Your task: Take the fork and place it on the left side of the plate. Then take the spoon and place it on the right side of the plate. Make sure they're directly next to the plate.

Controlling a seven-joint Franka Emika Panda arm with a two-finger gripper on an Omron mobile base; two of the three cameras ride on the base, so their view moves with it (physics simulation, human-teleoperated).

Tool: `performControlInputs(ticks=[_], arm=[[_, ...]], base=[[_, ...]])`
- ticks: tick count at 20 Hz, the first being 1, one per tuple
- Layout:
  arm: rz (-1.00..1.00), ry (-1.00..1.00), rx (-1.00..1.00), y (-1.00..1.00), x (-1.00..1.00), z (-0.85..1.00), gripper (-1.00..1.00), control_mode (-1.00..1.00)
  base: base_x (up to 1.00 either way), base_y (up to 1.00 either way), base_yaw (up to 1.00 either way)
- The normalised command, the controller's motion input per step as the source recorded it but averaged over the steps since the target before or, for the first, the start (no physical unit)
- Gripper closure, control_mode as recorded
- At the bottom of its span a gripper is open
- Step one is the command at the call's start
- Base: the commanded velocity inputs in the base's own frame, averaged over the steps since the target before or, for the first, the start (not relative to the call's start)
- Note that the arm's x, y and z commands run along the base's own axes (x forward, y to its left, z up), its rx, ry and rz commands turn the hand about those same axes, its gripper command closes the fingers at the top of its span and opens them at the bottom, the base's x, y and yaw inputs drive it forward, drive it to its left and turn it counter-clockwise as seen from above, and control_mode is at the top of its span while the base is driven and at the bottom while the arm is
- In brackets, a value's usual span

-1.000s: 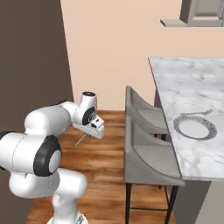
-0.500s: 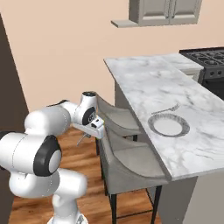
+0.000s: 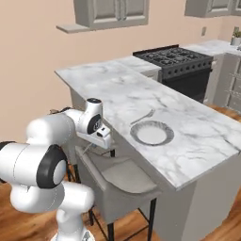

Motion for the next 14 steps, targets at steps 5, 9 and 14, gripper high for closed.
performControlInputs(ticks=[5, 9, 14], arm=[[0.00, 0.00, 0.00, 0.00, 0.00, 0.00, 1.00, 1.00], [0.00, 0.00, 0.00, 0.00, 0.00, 0.00, 1.00, 1.00], [0.00, 0.00, 0.00, 0.00, 0.00, 0.00, 1.00, 1.00]], base=[[0.40, 0.32, -0.66], [0.38, 0.32, -0.67], [0.41, 0.34, -0.63]])
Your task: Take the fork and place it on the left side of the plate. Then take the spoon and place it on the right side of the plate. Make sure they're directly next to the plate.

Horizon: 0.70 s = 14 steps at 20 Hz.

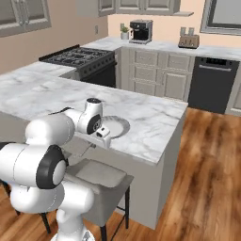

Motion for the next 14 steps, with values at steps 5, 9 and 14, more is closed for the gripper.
performControlInputs(ticks=[5, 9, 14], arm=[[0.00, 0.00, 0.00, 0.00, 0.00, 0.00, 1.00, 1.00], [0.00, 0.00, 0.00, 0.00, 0.00, 0.00, 1.00, 1.00], [0.00, 0.00, 0.00, 0.00, 0.00, 0.00, 1.00, 1.00]], base=[[0.42, 0.32, -0.46], [0.11, 0.07, -0.07], [0.00, 0.00, 0.00]])
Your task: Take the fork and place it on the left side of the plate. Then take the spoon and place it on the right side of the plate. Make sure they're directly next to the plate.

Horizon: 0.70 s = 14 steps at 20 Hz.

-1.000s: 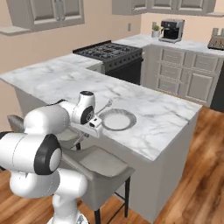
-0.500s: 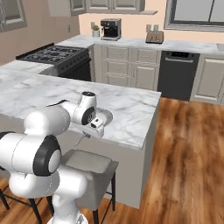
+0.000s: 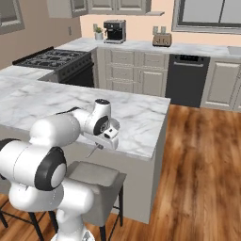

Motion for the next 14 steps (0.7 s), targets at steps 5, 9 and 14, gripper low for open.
performControlInputs(ticks=[5, 9, 14], arm=[[0.00, 0.00, 0.00, 0.00, 0.00, 0.00, 1.00, 1.00], [0.00, 0.00, 0.00, 0.00, 0.00, 0.00, 1.00, 1.00], [0.00, 0.00, 0.00, 0.00, 0.00, 0.00, 1.00, -1.00]], base=[[0.00, 0.00, 0.00], [0.00, 0.00, 0.00], [0.00, 0.00, 0.00]])
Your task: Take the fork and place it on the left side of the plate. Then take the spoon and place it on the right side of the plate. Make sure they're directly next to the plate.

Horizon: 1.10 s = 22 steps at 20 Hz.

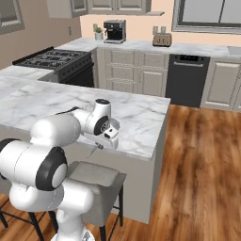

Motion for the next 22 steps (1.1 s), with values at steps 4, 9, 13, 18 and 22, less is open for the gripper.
performControlInputs(ticks=[4, 9, 13, 18, 22], arm=[[0.00, 0.00, 0.00, 0.00, 0.00, 0.00, 1.00, -1.00], [0.00, 0.00, 0.00, 0.00, 0.00, 0.00, 1.00, -1.00], [0.00, 0.00, 0.00, 0.00, 0.19, 0.00, 1.00, -1.00], [0.03, 0.01, 0.02, -0.08, 0.62, 0.00, 1.00, -1.00], [0.10, 0.00, 0.03, -0.15, 0.69, 0.00, 1.00, -1.00]], base=[[0.00, 0.00, 0.00], [0.00, 0.00, 0.00], [0.00, 0.00, 0.00], [0.00, 0.00, 0.00], [0.00, 0.00, 0.00]])
